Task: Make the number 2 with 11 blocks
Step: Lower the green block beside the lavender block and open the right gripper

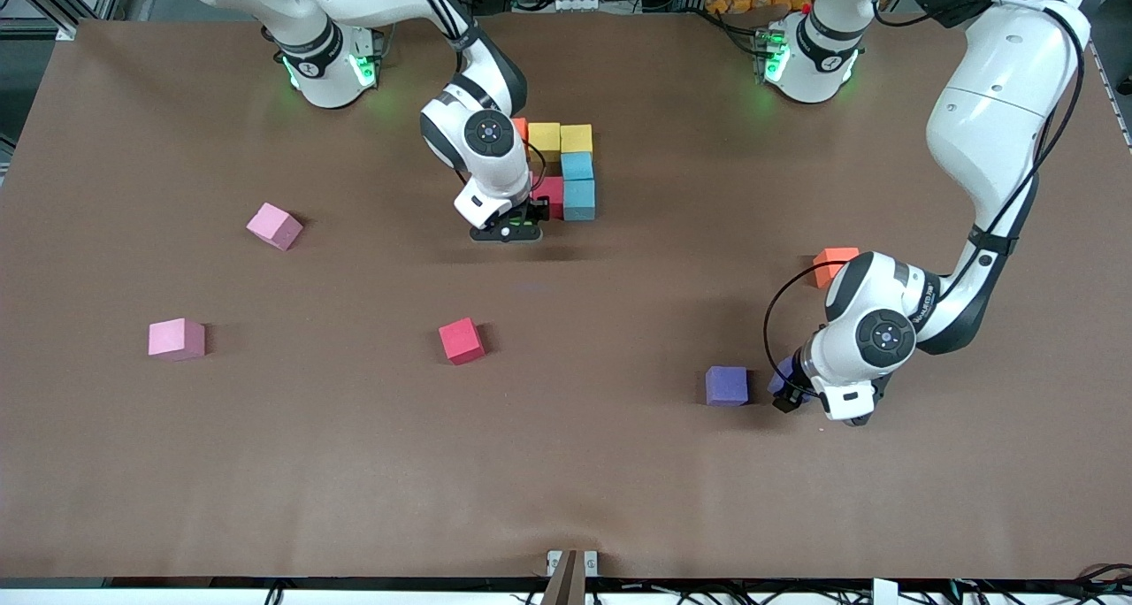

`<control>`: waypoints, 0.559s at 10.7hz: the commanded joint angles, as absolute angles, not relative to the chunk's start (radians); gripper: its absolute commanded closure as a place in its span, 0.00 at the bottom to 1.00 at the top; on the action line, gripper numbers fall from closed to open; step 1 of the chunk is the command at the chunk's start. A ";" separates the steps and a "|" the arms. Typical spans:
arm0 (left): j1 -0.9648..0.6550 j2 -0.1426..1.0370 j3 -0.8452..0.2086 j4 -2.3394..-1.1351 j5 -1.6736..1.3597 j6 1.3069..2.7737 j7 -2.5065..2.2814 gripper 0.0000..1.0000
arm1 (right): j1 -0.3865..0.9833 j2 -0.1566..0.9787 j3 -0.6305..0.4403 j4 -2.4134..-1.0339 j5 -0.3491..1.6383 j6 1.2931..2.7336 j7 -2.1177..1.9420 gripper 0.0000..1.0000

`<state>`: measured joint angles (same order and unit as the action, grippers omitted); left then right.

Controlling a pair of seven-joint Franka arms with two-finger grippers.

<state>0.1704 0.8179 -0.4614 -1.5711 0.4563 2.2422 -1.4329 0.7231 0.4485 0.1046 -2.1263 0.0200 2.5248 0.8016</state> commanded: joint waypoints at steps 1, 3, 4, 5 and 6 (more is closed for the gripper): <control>0.167 0.815 -0.453 -1.569 0.499 2.247 -1.437 0.00 | 0.709 0.423 0.109 -2.134 0.035 2.516 0.799 0.13; 0.175 0.815 -0.453 -1.569 0.500 2.247 -1.437 0.00 | 0.709 0.417 0.109 -2.134 0.035 2.514 0.801 0.10; 0.172 0.815 -0.436 -1.569 0.503 2.247 -1.437 0.00 | 0.707 0.414 0.109 -2.134 0.035 2.514 0.801 0.08; 0.167 0.815 -0.431 -1.569 0.503 2.247 -1.437 0.00 | 0.707 0.410 0.109 -2.135 0.035 2.514 0.801 0.07; 0.167 0.815 -0.431 -1.569 0.503 2.247 -1.437 0.00 | 0.701 0.403 0.109 -2.135 0.035 2.513 0.799 0.07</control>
<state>0.1728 0.8179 -0.4370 -1.5706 0.4775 2.2422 -1.4329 0.7171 0.4380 0.1023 -2.1228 0.0212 2.5248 0.8018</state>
